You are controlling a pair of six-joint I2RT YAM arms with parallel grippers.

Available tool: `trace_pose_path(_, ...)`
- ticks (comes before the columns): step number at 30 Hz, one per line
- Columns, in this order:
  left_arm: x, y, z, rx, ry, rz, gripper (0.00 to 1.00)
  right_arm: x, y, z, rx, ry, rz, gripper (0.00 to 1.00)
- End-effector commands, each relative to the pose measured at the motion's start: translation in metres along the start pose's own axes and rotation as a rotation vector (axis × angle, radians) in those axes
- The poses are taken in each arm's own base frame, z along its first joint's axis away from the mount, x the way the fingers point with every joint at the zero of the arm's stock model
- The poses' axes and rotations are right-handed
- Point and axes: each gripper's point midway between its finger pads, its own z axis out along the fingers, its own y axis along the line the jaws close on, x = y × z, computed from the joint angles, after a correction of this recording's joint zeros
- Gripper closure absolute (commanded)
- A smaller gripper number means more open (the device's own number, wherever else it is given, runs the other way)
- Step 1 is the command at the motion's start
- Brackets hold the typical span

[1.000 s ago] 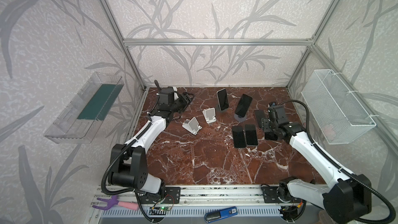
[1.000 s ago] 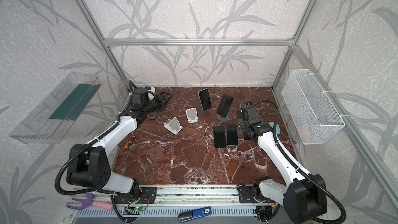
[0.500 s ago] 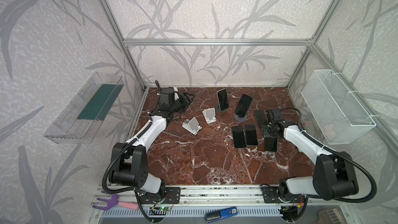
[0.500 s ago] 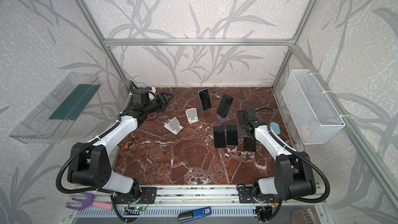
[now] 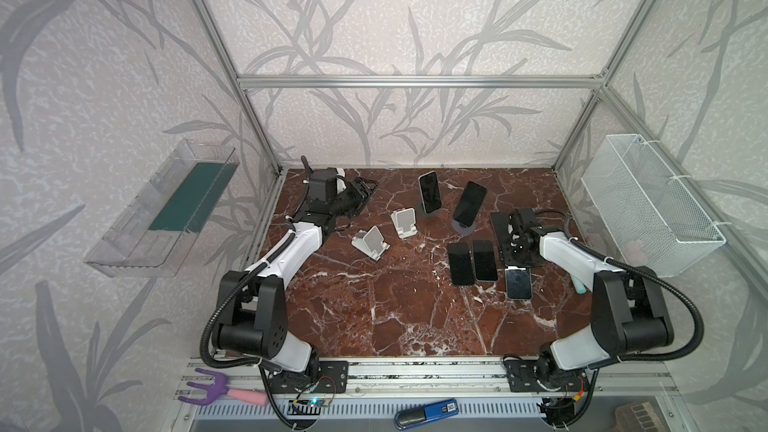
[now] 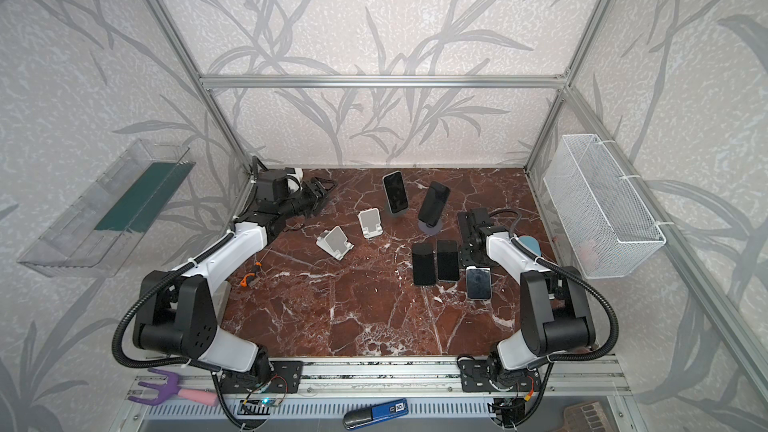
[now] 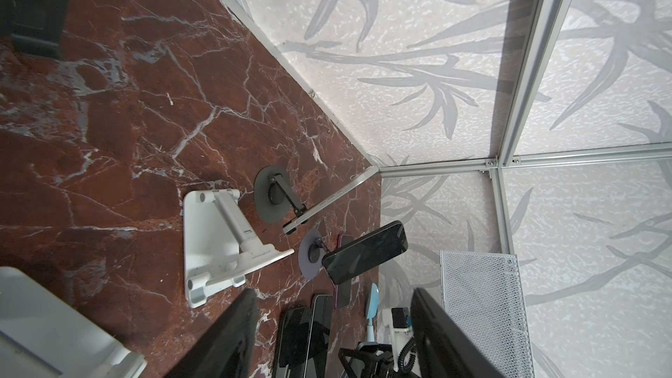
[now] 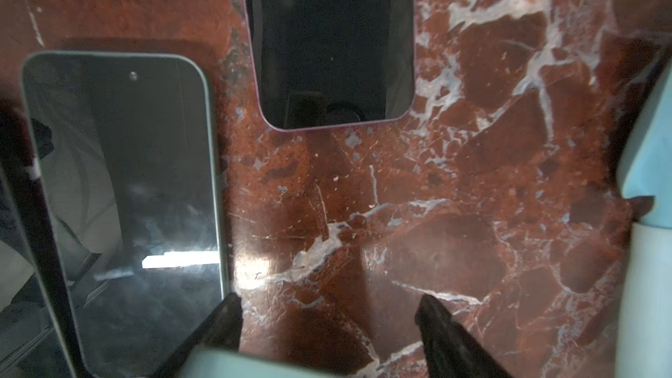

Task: Remove the phone from the phone stand
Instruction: Place the phone to the middle-right of the table.

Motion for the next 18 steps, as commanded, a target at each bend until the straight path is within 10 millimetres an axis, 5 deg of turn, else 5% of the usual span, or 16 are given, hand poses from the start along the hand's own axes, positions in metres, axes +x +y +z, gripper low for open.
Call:
trace_pose_path(1, -0.001, -0.004, 0.001, 0.029, 0.008, -0.01, 0.33, 0.01, 0.0, 0.001, -0.004, 0.069, -0.035, 0.31)
trace_pose_path(10, -0.001, -0.01, 0.003, 0.06, 0.023, -0.015, 0.35, 0.031, 0.001, 0.005, -0.013, 0.172, -0.052, 0.26)
trace_pose_path(18, -0.002, -0.018, -0.001, 0.08, 0.019, -0.003, 0.36, 0.025, -0.005, 0.017, 0.03, 0.205, -0.069, 0.23)
